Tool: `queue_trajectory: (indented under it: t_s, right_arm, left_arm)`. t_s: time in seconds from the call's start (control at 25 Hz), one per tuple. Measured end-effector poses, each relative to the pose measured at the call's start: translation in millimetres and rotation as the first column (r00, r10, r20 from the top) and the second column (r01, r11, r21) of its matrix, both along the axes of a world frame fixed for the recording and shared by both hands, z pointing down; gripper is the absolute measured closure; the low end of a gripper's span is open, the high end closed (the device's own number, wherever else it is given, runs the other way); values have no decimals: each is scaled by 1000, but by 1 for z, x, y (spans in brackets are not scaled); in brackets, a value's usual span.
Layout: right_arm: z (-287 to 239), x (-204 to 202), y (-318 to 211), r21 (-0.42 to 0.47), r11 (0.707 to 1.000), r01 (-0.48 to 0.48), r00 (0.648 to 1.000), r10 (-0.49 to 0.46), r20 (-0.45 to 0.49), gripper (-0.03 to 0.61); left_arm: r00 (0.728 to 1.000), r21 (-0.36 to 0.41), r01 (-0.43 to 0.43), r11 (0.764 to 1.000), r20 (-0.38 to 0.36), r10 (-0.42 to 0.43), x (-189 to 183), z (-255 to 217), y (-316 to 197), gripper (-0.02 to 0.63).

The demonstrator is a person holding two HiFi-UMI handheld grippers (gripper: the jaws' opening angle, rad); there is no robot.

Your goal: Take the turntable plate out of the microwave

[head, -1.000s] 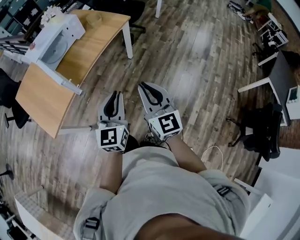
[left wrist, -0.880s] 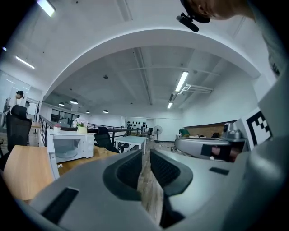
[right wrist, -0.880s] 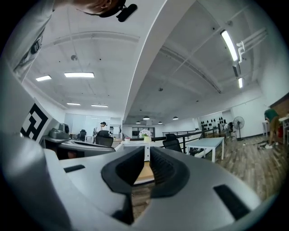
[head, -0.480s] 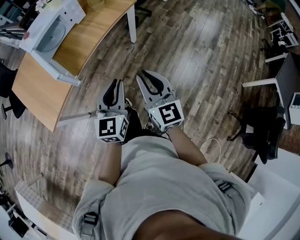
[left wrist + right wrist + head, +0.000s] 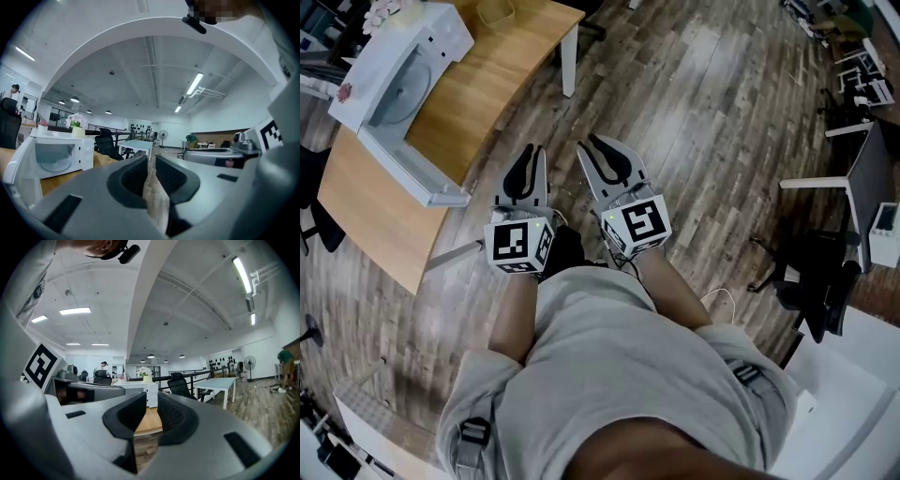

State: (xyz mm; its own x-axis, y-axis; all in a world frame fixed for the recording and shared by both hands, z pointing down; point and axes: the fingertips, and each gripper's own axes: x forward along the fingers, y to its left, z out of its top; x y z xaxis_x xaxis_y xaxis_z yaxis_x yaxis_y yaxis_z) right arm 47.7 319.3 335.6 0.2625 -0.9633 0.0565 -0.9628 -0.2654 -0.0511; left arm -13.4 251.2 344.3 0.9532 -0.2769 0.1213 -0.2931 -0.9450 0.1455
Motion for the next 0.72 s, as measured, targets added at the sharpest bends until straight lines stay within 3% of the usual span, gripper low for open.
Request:
queue_trajectory:
  t_s: [0.36, 0.72]
  right_arm:
    - [0, 28, -98, -4, 1000, 15, 1000, -15, 3, 500]
    - [16, 38, -175, -25, 995, 100, 994, -99, 51, 500]
  left_arm:
    - [1000, -7, -7, 1000, -12, 7, 30, -3, -98, 548]
    - [997, -58, 81, 995, -1, -81, 29, 11, -178, 549]
